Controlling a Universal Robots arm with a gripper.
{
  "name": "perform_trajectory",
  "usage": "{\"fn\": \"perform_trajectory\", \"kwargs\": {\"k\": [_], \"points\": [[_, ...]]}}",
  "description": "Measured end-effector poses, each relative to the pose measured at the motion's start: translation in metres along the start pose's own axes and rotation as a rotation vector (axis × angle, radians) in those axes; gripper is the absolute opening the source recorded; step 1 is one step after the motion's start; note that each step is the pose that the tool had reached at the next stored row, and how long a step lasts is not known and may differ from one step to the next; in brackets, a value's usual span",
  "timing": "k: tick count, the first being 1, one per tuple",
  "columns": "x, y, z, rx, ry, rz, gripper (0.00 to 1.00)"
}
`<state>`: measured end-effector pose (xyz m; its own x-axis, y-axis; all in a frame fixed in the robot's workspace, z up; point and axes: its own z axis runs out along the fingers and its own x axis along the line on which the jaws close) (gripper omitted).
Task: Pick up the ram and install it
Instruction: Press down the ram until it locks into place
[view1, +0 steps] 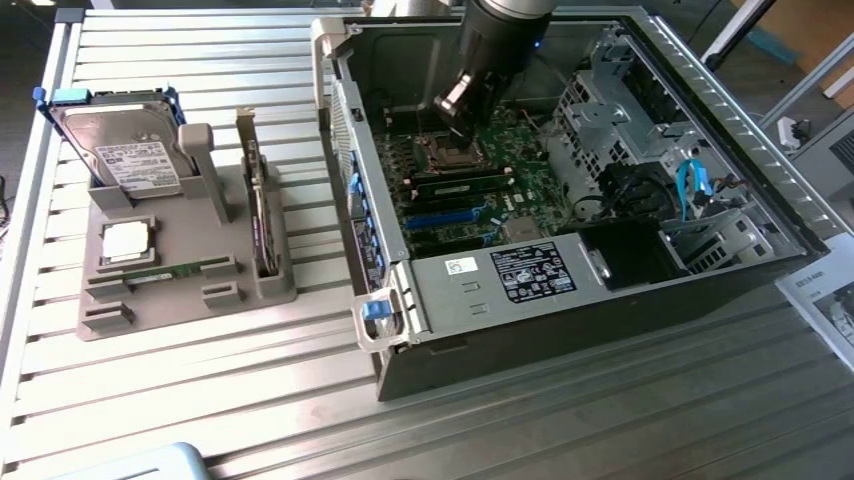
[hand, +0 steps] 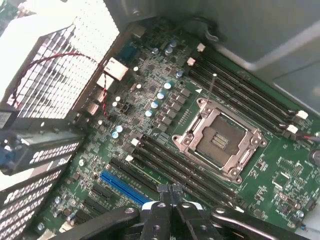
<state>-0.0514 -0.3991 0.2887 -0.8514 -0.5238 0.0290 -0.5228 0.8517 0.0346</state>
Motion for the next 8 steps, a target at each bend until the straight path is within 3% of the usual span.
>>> {"fn": "perform_trajectory", "kwargs": {"k": [8], "points": [[0.0000, 0.0000, 0.0000, -0.0104, -0.0092, 0.169, 0.12]]}}
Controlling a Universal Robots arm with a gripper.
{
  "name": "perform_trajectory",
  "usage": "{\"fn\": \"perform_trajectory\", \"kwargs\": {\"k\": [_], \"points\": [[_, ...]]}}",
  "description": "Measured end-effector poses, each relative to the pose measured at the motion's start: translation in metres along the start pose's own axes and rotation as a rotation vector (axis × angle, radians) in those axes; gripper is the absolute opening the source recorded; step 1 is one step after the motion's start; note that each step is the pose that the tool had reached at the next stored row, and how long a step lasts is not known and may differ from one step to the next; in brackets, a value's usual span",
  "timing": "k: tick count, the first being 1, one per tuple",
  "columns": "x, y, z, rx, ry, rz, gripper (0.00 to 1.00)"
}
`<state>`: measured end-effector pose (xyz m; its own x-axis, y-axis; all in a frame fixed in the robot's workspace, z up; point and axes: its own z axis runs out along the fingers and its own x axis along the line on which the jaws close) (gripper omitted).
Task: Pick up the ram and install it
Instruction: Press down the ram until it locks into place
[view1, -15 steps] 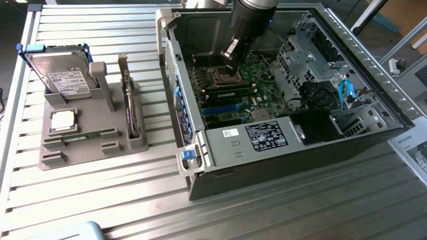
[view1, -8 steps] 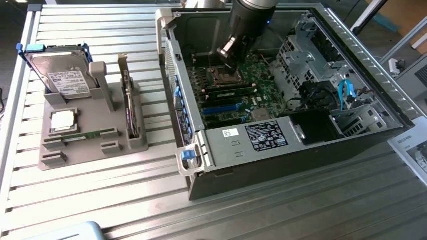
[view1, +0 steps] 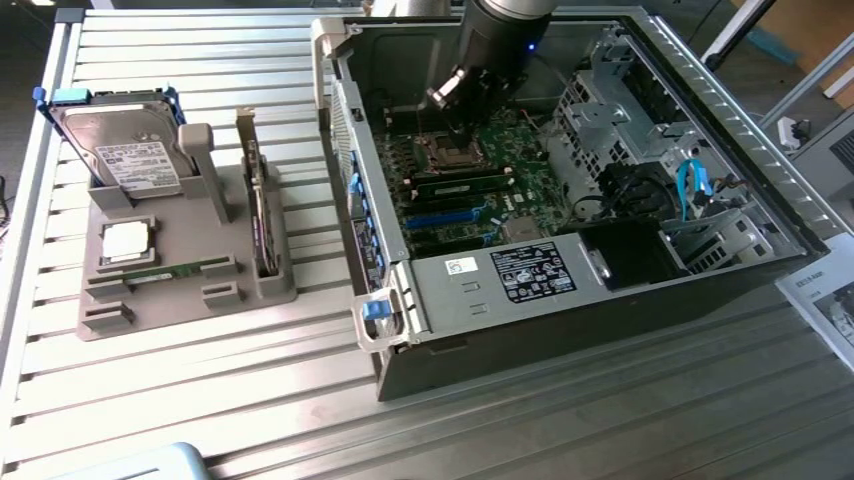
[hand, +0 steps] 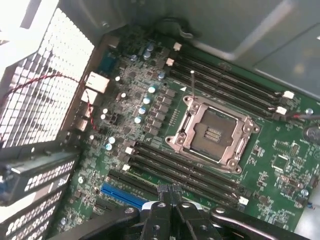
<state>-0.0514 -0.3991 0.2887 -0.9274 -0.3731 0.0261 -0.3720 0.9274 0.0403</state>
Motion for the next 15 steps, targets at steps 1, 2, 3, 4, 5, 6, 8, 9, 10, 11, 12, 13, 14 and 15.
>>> {"fn": "perform_trajectory", "kwargs": {"k": [1, 2, 3, 4, 5, 6, 8, 9, 10, 11, 12, 13, 14, 15], "points": [[0.0000, 0.0000, 0.0000, -0.0017, -0.0013, 0.024, 0.12], [0.0000, 0.0000, 0.0000, -0.0027, -0.0022, 0.037, 0.12], [0.0000, 0.0000, 0.0000, -0.0040, -0.0032, 0.053, 0.12], [0.0000, 0.0000, 0.0000, -0.0049, -0.0040, 0.066, 0.12], [0.0000, 0.0000, 0.0000, -0.0063, -0.0050, 0.083, 0.12], [0.0000, 0.0000, 0.0000, -0.0094, -0.0075, 0.125, 0.12], [0.0000, 0.0000, 0.0000, -0.0123, -0.0099, 0.165, 0.12], [0.0000, 0.0000, 0.0000, -0.0132, -0.0106, 0.178, 0.12], [0.0000, 0.0000, 0.0000, -0.0147, -0.0117, 0.196, 0.12], [0.0000, 0.0000, 0.0000, -0.0172, -0.0137, 0.228, 0.12], [0.0000, 0.0000, 0.0000, -0.0193, -0.0154, 0.257, 0.12], [0.0000, 0.0000, 0.0000, -0.0207, -0.0165, 0.274, 0.12], [0.0000, 0.0000, 0.0000, -0.0218, -0.0173, 0.290, 0.12], [0.0000, 0.0000, 0.0000, -0.0230, -0.0182, 0.305, 0.12]]}}
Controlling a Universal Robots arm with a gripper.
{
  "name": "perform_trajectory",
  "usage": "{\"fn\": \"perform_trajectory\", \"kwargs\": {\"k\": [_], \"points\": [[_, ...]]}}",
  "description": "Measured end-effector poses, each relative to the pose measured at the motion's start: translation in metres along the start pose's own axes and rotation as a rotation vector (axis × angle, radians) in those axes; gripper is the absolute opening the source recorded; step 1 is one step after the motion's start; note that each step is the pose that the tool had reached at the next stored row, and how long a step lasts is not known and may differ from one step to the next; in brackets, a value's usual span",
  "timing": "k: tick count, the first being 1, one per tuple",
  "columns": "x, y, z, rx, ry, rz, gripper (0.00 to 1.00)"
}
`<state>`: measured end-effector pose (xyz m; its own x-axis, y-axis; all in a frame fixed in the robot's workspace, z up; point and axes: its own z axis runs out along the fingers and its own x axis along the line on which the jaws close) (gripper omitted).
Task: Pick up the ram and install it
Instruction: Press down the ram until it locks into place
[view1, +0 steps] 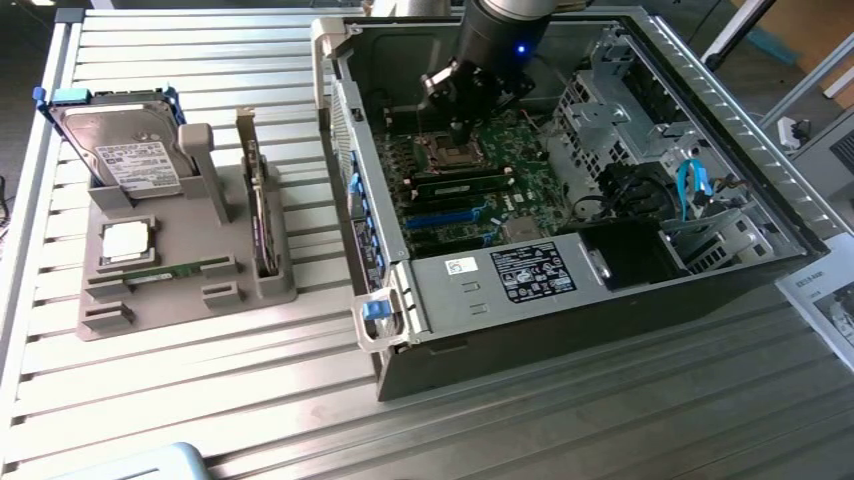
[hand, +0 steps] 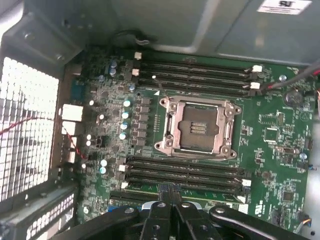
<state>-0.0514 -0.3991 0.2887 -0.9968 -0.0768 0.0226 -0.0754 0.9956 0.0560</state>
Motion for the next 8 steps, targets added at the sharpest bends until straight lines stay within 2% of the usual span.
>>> {"fn": "perform_trajectory", "kwargs": {"k": [2, 8], "points": [[0.0000, 0.0000, 0.0000, -0.0036, -0.0026, 0.040, 0.12], [0.0000, 0.0000, 0.0000, -0.0043, -0.0027, 0.042, 0.12]]}}
